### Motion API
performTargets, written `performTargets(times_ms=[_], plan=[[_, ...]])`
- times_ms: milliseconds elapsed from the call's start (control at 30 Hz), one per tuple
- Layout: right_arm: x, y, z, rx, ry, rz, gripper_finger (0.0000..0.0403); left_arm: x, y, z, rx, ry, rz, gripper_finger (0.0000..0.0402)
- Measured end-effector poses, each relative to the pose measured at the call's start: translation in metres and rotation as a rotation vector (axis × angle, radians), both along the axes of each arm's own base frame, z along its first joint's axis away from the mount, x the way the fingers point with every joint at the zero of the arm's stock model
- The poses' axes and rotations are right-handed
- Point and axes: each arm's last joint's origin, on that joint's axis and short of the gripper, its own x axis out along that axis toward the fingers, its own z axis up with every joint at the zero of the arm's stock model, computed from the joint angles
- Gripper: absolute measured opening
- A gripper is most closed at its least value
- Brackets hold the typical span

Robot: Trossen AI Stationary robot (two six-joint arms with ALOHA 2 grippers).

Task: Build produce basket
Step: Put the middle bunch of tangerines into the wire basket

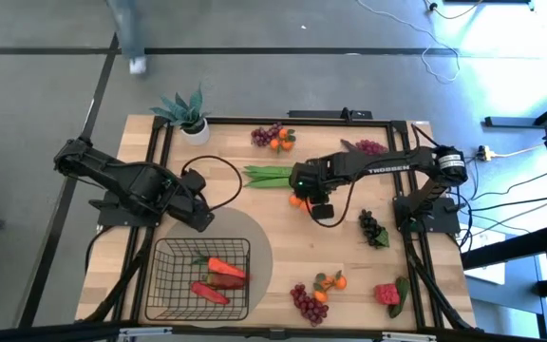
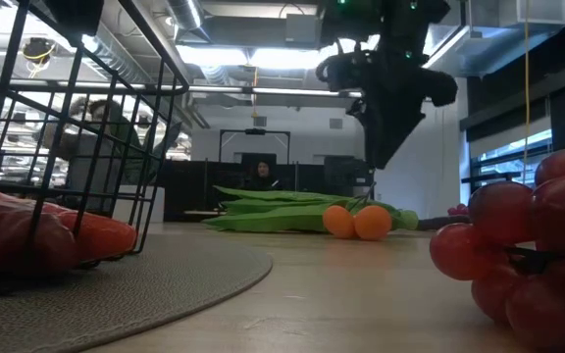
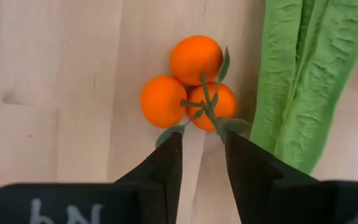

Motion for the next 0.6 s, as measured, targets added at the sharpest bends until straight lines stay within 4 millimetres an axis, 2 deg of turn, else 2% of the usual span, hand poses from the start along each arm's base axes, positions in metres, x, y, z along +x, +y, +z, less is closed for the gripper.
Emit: performTargets(times_ms=[367, 600], plan=[[0.004, -0.003, -0.012, -0.040, -0.062, 0.105, 0.0108, 0.004, -0.002, 0.001, -0.017, -0.043, 0.000, 0.0181], [0.000, -0.010, -0.022, -0.038, -0.057, 0.085, 0.0108, 0.004, -0.002, 0.001, -0.018, -0.044, 0.001, 0.0181]])
